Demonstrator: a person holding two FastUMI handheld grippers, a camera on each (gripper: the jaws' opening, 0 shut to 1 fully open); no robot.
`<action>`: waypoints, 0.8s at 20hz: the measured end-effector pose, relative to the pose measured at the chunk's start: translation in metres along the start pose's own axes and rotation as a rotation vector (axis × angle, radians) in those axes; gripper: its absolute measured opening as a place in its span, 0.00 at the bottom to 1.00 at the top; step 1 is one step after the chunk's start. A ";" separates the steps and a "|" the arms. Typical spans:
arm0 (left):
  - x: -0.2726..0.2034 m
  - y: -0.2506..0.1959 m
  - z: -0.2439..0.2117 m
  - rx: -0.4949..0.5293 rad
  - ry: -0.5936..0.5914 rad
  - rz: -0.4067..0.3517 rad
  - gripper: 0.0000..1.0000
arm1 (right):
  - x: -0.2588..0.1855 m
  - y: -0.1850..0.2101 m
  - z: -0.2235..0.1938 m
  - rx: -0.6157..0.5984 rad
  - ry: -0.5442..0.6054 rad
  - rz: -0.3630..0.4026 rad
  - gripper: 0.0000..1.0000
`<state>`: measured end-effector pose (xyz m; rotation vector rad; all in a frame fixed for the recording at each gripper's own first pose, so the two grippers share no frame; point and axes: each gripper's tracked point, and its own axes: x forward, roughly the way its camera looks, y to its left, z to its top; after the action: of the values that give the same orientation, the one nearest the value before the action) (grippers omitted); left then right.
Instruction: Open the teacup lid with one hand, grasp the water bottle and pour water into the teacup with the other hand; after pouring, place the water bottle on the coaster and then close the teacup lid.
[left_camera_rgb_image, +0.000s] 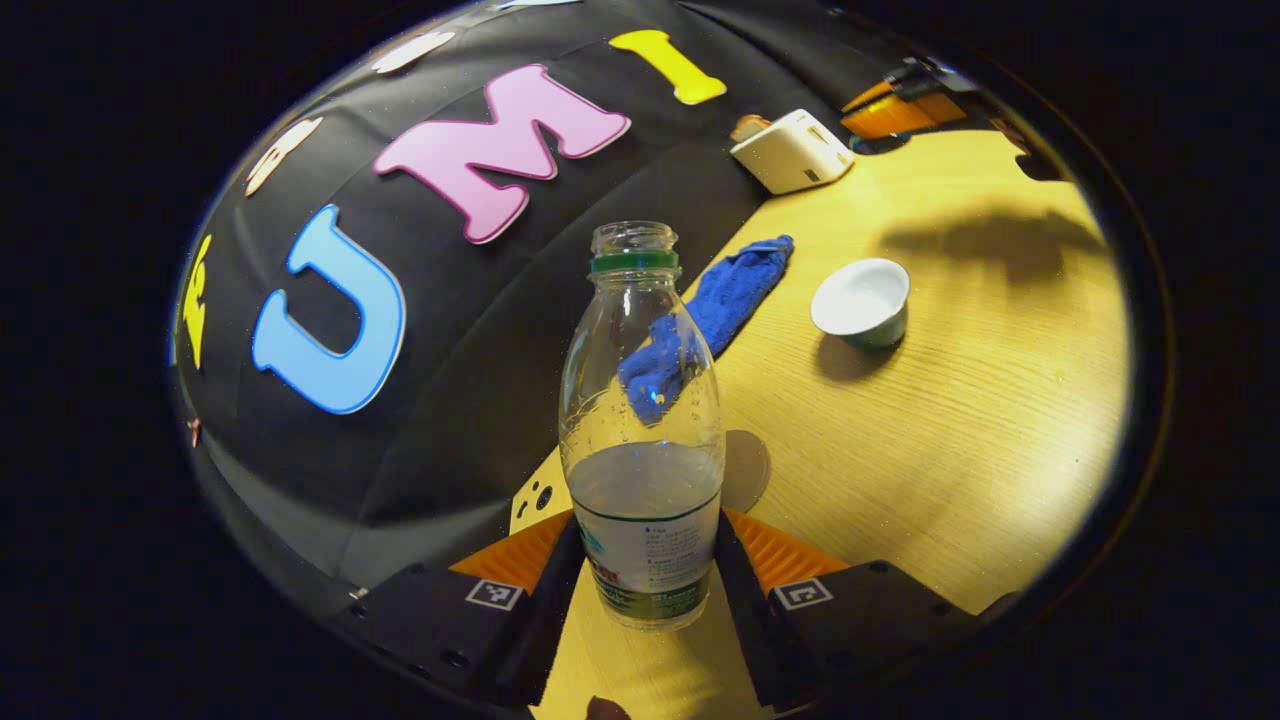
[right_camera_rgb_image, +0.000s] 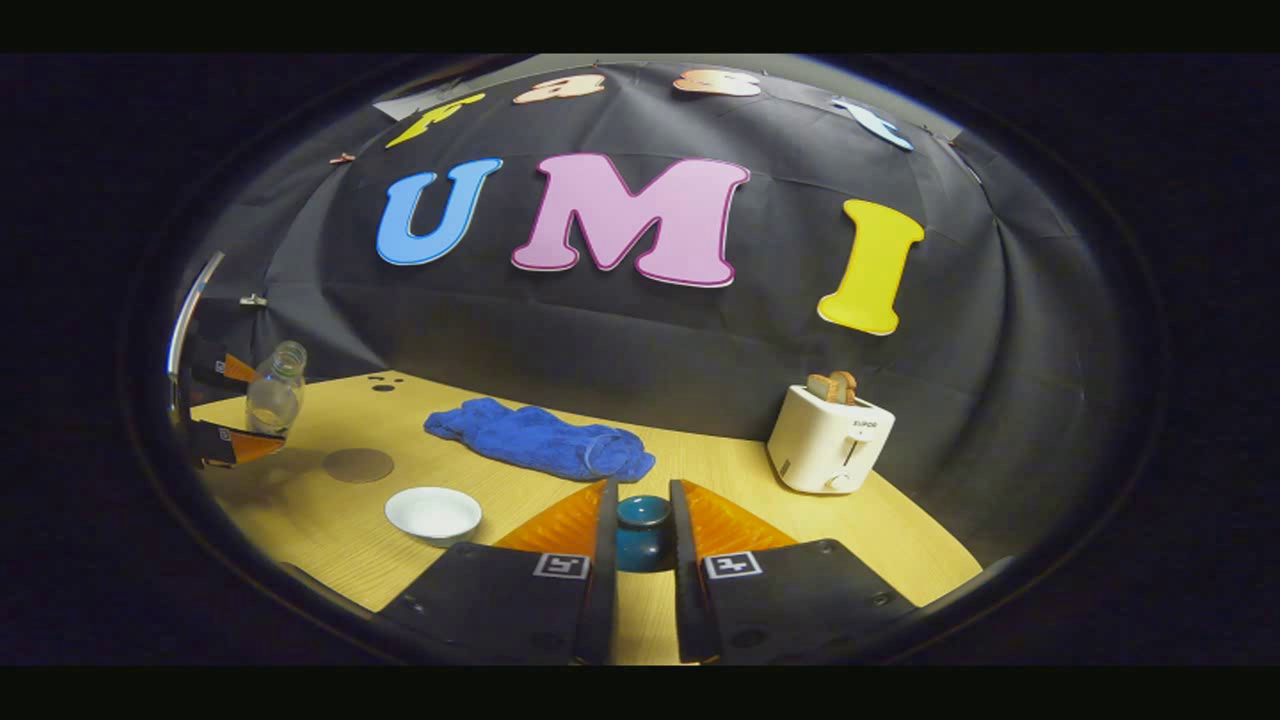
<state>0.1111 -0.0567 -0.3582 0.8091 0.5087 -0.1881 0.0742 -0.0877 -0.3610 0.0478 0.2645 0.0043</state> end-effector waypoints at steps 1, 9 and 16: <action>0.003 -0.004 0.002 0.041 0.015 -0.006 0.75 | -0.001 -0.002 0.000 0.004 -0.005 0.001 0.24; 0.028 -0.011 0.028 0.389 0.075 0.005 0.76 | -0.009 -0.022 -0.004 0.014 -0.024 0.005 0.27; 0.034 -0.010 0.046 0.595 0.085 0.012 0.76 | -0.013 -0.037 -0.004 0.013 -0.036 0.006 0.31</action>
<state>0.1537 -0.0961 -0.3559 1.4043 0.5344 -0.3020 0.0603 -0.1243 -0.3636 0.0615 0.2286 0.0079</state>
